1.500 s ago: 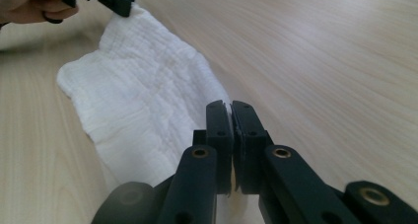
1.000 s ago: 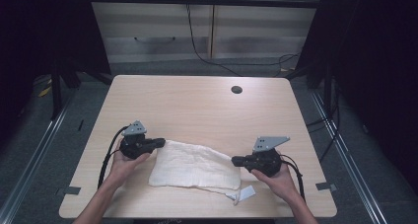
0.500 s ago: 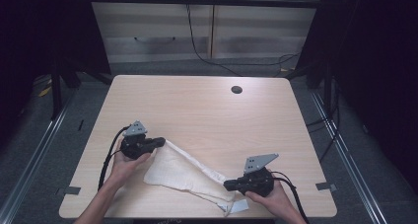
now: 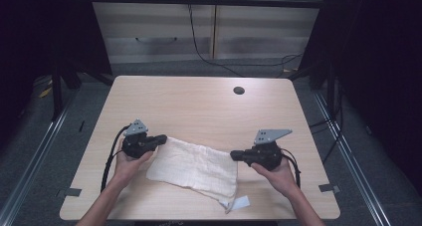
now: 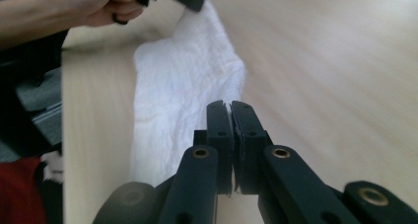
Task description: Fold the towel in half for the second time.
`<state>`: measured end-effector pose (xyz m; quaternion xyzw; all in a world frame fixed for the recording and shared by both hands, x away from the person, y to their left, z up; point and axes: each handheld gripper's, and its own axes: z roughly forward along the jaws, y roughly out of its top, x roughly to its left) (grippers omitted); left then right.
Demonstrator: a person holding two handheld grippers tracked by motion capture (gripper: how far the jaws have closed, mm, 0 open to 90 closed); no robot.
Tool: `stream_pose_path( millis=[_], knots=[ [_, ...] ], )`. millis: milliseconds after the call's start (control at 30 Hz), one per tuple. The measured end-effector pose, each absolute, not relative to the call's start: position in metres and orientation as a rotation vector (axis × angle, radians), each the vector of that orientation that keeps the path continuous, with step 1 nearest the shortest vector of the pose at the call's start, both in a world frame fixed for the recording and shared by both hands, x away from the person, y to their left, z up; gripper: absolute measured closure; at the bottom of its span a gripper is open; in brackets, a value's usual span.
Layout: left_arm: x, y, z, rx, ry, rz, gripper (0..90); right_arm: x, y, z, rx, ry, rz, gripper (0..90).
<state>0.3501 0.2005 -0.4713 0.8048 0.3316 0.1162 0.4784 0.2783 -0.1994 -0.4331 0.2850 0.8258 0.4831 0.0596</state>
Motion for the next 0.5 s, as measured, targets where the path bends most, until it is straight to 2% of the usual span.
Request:
stream_pose_path(
  millis=[200, 500],
  knots=[
    [0.352, 0.206, -0.470, 1.930, 0.839, 0.291, 86.6, 0.287, -0.199, -0.418, 0.798, 2.439, 1.473, 87.6],
    [0.352, 0.206, -0.473, 1.934, 0.859, 0.300, 86.6, 0.260, -0.178, -0.471, 0.714, 2.699, 1.285, 87.6]
  ],
)
